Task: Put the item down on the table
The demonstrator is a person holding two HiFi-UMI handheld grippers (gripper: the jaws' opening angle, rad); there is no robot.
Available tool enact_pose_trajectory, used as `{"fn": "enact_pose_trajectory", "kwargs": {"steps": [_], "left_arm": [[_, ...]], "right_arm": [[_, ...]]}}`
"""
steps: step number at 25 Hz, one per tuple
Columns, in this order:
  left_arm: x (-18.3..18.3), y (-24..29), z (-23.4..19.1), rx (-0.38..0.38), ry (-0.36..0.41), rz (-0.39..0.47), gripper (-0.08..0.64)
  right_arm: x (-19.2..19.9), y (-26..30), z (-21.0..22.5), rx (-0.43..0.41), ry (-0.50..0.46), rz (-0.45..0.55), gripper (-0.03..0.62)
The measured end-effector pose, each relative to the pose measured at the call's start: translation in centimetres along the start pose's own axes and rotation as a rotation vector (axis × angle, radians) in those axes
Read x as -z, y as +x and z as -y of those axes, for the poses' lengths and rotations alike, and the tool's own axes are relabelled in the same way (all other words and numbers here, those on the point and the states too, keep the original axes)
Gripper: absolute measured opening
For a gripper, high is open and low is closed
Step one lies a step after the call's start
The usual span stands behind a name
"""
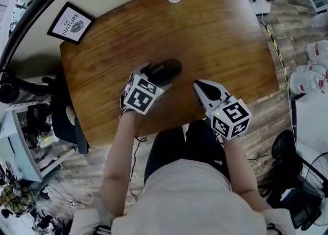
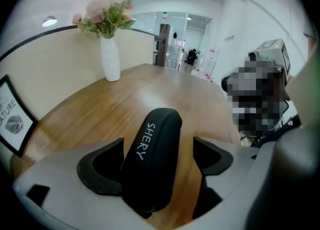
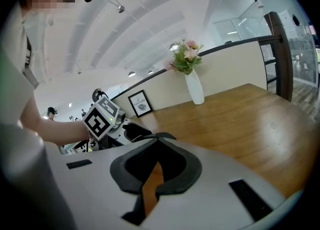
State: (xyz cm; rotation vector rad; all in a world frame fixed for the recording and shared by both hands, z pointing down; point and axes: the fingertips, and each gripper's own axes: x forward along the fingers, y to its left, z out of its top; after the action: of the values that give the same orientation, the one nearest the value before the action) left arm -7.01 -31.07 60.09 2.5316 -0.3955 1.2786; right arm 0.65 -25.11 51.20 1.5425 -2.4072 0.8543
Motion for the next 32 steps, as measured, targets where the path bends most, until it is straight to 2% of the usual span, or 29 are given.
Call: {"fn": "enact_pose_trajectory", "kwargs": {"steps": [5,9,12,21,26,29,32], "left_arm": [[-1.8,-2.1,0.3,0.001,-0.163,0.117,0.444],[-3.2,-4.4,-0.1,-0.041,-0.223,0.201,0.441],[-4.3,-6.4,-0.1,-0.067,-0.268,0.287,0.402],[-8.4,-13.1,1.0,-0.084,-0.284,0.506,0.321],[-9.9,-17.3,2.5,-0.076,-0.321,0.662,0.269],[-10.3,-19.2,3.0,-0.111,-0.318,0.716,0.219],[-10.4,-20.4,3.4,-0.131,-0.328,0.768,0.212]], "right_arm": [[-1.5,-0.3,-0.5,-0.033,-0.033,0.019,0.011],[-3.4,-0.2,-1.2,-0.062,-0.069,0.042,0.01],[-4.4,0.0,-2.4,-0.102,-0.105,0.051,0.011],[-9.2,-0.3,-6.1,-0.234,-0.225,0.097,0.011],[-11.9,-1.1,-7.5,-0.251,-0.274,0.146,0.011],[-13.2,-1.4,-8.5,-0.261,-0.303,0.174,0.011],[-13.7,-1.5,-9.6,-0.289,-0.324,0.182,0.011]]}}
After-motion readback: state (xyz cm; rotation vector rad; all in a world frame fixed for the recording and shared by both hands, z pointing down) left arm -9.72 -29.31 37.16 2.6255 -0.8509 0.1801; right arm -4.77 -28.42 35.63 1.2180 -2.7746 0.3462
